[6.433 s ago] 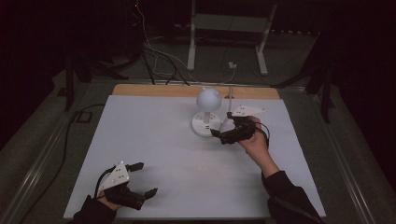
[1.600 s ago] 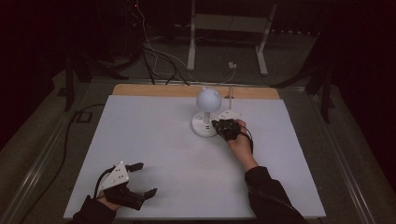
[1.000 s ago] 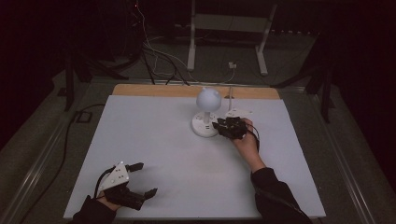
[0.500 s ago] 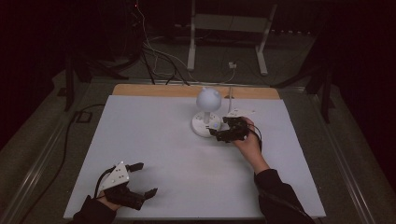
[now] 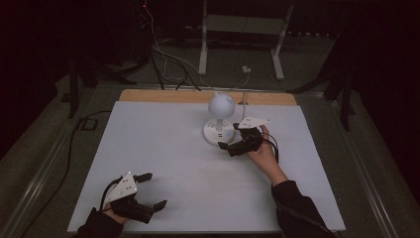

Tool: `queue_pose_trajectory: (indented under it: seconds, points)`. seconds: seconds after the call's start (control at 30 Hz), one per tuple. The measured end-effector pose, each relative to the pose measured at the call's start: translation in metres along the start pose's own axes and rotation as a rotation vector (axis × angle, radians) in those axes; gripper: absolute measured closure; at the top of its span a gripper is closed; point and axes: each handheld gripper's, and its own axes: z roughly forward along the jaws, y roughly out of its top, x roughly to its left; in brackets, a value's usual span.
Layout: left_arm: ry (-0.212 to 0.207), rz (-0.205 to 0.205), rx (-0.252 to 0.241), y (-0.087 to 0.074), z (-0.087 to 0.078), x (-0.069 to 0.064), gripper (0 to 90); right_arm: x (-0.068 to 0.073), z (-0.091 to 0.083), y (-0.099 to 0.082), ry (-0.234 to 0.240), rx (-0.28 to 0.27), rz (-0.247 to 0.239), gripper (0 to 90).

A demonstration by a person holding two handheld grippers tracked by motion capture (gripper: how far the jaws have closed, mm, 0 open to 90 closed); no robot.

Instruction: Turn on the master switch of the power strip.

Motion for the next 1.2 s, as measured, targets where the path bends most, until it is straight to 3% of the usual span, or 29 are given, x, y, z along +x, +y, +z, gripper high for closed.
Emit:
queue_pose_trajectory:
  seconds: [0.2,0.63,1.2]
  points:
    - [-0.001,-0.001,-0.001,0.000,0.000,0.000,0.3,0.005,-0.002,0.000,0.011,0.050,-0.005,0.0]
    - [-0.001,0.000,0.001,0.000,0.000,-0.001,0.3,0.008,-0.027,-0.005,-0.001,0.055,-0.013,0.0]
    - [-0.003,0.000,0.000,0.000,0.000,-0.001,0.3,0.013,-0.073,-0.029,-0.012,0.038,0.004,0.0]
